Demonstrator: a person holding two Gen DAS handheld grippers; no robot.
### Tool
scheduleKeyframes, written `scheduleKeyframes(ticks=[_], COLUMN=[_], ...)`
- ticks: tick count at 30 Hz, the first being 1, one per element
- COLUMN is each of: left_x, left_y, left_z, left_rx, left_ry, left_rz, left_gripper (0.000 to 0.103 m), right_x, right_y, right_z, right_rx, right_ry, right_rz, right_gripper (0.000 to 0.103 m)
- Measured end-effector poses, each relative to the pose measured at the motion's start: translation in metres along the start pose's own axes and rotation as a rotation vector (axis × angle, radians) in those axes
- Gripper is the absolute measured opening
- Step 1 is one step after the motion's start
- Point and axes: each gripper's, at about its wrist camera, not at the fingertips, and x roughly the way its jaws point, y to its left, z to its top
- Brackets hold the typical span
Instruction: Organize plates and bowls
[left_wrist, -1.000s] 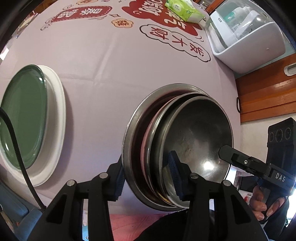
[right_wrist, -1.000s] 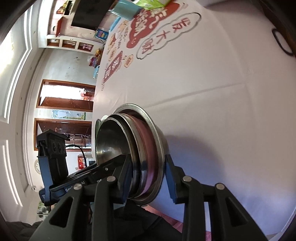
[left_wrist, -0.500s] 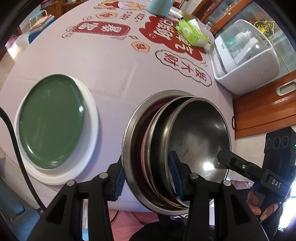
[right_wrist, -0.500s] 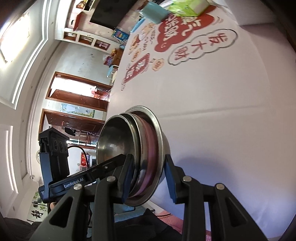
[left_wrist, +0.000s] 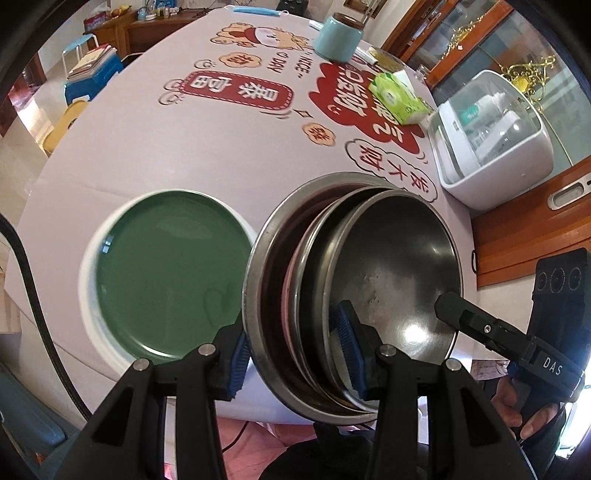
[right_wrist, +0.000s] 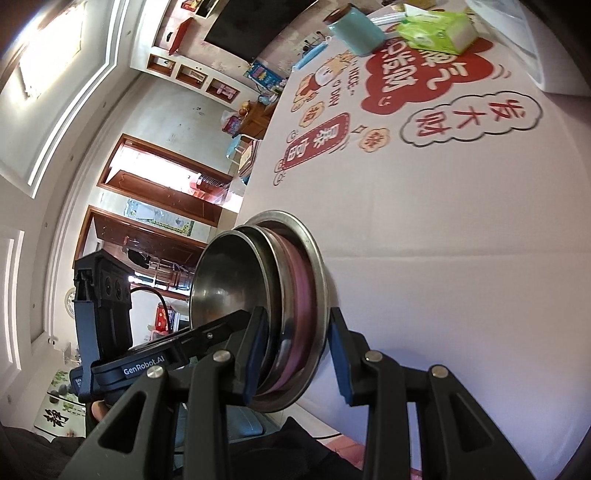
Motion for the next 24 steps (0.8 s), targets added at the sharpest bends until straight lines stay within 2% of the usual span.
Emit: scheduleKeyframes(ticks=[14, 24], left_x=[-0.007, 0.006], left_y=[0.065, 0.109], left_z=[0.012, 0.021], left_rx=[0.013, 0.039], left_ry=[0.032, 0.073], left_rz=[0.01, 0.004], left_gripper=[0.042, 0.043], right_x=[0.048, 0.087], right_y=[0.04, 0.057], right_z=[-0.017, -0.027], right_rx=[0.027, 0.073], right_ry=[0.01, 0.016], right_rz=[-0.021, -0.055], right_gripper=[0.033, 0.033])
